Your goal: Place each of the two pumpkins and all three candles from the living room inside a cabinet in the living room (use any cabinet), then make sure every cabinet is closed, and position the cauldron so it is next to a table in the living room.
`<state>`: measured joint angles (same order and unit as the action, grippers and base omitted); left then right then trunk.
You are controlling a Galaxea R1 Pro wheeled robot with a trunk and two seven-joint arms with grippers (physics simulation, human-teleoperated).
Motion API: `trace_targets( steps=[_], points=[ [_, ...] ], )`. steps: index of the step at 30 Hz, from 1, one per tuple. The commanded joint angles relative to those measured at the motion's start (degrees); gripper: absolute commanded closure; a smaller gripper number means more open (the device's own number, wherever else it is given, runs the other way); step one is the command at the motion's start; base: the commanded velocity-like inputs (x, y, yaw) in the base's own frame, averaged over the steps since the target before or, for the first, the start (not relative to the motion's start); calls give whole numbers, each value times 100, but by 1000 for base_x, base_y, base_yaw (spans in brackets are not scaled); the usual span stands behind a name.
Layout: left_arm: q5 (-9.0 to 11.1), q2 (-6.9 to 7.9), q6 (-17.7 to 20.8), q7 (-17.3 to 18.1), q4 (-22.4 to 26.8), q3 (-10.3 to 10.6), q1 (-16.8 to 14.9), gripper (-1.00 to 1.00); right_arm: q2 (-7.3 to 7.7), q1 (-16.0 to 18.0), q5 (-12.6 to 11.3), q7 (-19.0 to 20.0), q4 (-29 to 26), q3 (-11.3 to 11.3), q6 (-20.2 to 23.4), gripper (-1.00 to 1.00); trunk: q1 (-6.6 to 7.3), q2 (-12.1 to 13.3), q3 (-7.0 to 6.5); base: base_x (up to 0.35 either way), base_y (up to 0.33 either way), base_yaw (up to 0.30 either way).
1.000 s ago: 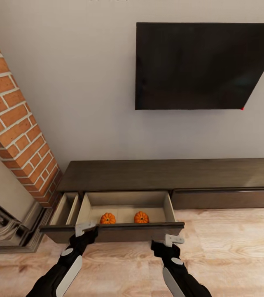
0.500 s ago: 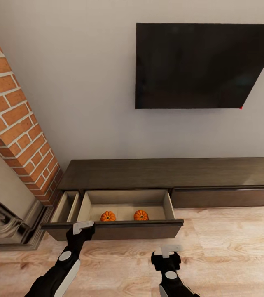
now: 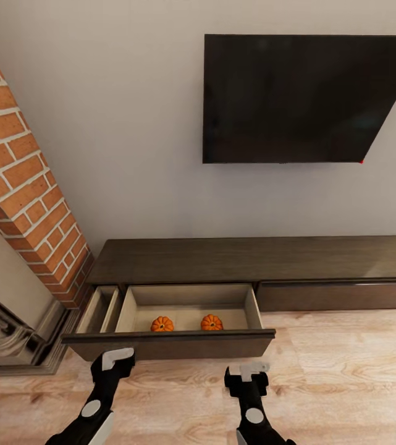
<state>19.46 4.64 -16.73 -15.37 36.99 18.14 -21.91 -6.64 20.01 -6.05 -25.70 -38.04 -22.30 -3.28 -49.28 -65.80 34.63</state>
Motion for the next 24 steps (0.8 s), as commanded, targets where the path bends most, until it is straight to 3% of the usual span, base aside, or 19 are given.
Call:
trace_targets(
  steps=[1,4,9,16,24],
  points=[
    [39,9,-202,3,-105,51,-6,-100,8,3,-62,-29,23,-30,-194,-100,0,-3,4,0,0,0],
    [33,4,-901,357,-619,56,-6,-100,18,-3,-58,18,217,-33,-620,-100,0,-3,4,0,0,0],
    [36,2,-1440,685,-1229,58,-6,-100,29,-5,-68,205,722,-15,-832,-100,0,-3,4,0,0,0],
    [39,1,-1661,919,-1339,60,-6,-100,58,22,-563,932,1441,194,-1132,-100,0,-3,4,0,0,0],
    [33,3,-1821,1026,-1373,58,-6,-100,40,37,-676,1024,1647,224,-1282,-100,0,-3,4,0,0,0]
  ],
)
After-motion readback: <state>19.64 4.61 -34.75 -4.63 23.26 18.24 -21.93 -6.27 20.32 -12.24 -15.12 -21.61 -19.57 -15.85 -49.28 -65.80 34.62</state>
